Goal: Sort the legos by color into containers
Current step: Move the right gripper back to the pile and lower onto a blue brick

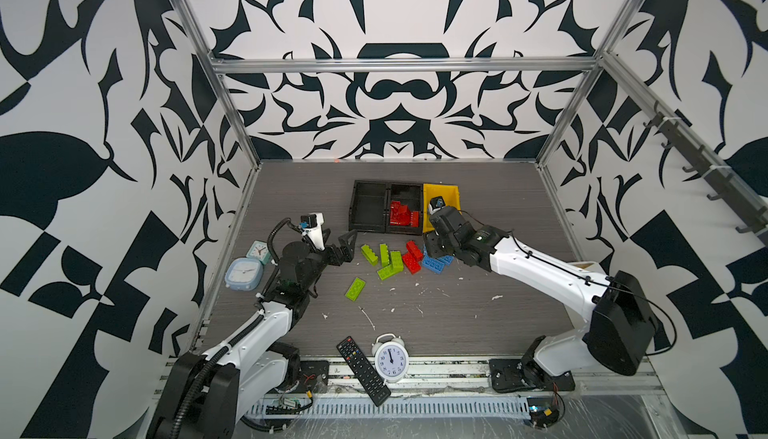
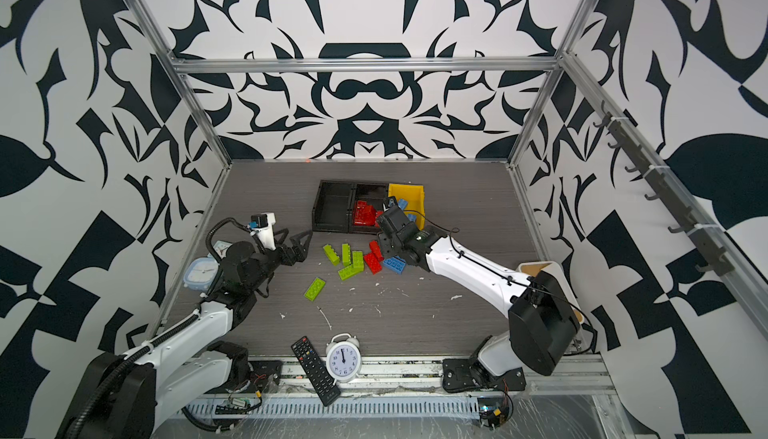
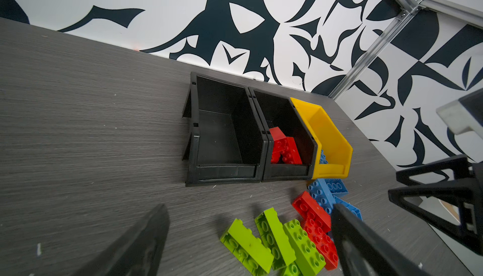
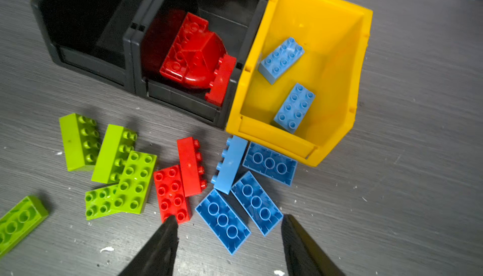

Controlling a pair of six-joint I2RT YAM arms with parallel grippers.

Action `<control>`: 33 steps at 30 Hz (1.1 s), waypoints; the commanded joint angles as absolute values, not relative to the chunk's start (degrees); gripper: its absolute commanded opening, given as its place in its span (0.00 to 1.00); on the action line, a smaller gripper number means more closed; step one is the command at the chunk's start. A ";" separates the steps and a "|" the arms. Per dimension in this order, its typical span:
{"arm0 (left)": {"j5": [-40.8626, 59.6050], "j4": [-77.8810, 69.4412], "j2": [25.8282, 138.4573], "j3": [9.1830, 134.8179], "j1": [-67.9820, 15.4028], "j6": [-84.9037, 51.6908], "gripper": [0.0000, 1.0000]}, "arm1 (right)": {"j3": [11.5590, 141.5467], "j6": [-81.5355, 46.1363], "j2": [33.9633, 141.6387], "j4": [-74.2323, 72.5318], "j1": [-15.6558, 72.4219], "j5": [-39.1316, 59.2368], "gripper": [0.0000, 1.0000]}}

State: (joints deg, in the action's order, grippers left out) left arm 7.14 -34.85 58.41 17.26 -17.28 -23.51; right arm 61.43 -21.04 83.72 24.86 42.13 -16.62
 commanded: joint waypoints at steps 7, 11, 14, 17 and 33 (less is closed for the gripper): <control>8.17 -35.95 58.71 17.06 -17.40 -23.90 0.99 | 63.50 -21.85 88.09 23.64 40.93 -16.88 0.64; 8.20 -36.00 58.94 17.05 -17.40 -23.82 0.99 | 63.21 -21.83 89.66 21.83 40.04 -15.95 0.62; 8.31 -36.08 59.05 17.14 -17.45 -23.94 0.99 | 62.71 -21.88 90.78 20.21 38.97 -15.04 0.59; 8.31 -36.09 59.13 17.15 -17.45 -23.83 0.99 | 62.50 -22.24 92.14 18.78 37.94 -14.11 0.58; 7.22 -35.74 58.82 17.09 -17.40 -23.47 0.99 | 63.19 -23.35 98.34 15.75 37.63 -12.83 0.56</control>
State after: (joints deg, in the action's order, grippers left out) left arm 7.66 -34.85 58.94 17.26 -17.28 -23.57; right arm 61.65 -22.55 98.85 17.50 37.58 -12.78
